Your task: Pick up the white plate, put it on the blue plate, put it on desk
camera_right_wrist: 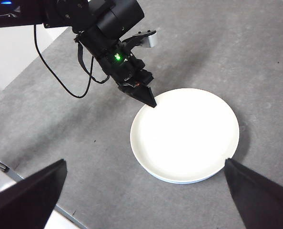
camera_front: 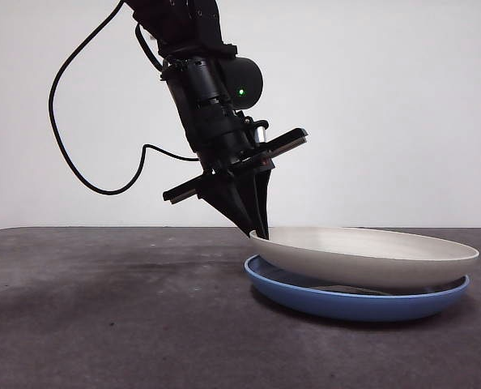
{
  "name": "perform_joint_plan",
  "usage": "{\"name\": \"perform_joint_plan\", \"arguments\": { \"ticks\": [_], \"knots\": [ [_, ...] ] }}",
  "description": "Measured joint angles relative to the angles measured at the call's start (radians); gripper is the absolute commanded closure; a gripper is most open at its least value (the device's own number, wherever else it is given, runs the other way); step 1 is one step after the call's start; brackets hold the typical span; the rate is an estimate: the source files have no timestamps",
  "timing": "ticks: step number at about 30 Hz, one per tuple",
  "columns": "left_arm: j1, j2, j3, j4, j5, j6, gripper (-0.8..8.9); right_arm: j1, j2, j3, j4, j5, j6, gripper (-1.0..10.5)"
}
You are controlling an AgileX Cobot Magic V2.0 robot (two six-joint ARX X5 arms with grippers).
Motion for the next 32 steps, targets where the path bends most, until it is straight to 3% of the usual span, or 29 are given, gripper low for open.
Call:
{"name": "perform_joint_plan", "arguments": {
  "ticks": [7,14,19,27,32],
  "knots": [
    [0.0,0.001,0.0,0.006,0.0,0.003,7.78,0.0,0.0,0.0,0.0,0.0,0.0,3.5],
    [0.0,0.002,0.008,0.005,0.0,0.005,4.91,0.0,0.0,0.0,0.0,0.0,0.0,3.5],
    [0.0,0.004,0.069,-0.03,0.001,0.02,3.55,0.0,0.0,0.0,0.0,0.0,0.0,3.5],
    [0.0,0.004,0.273,-0.227,0.002,0.088,1.79,0.0,0.0,0.0,0.0,0.0,0.0,3.5],
    [0.0,0.004,0.41,-0.386,0.002,0.135,1.78,0.0,0.0,0.0,0.0,0.0,0.001,3.5]
  ]
}}
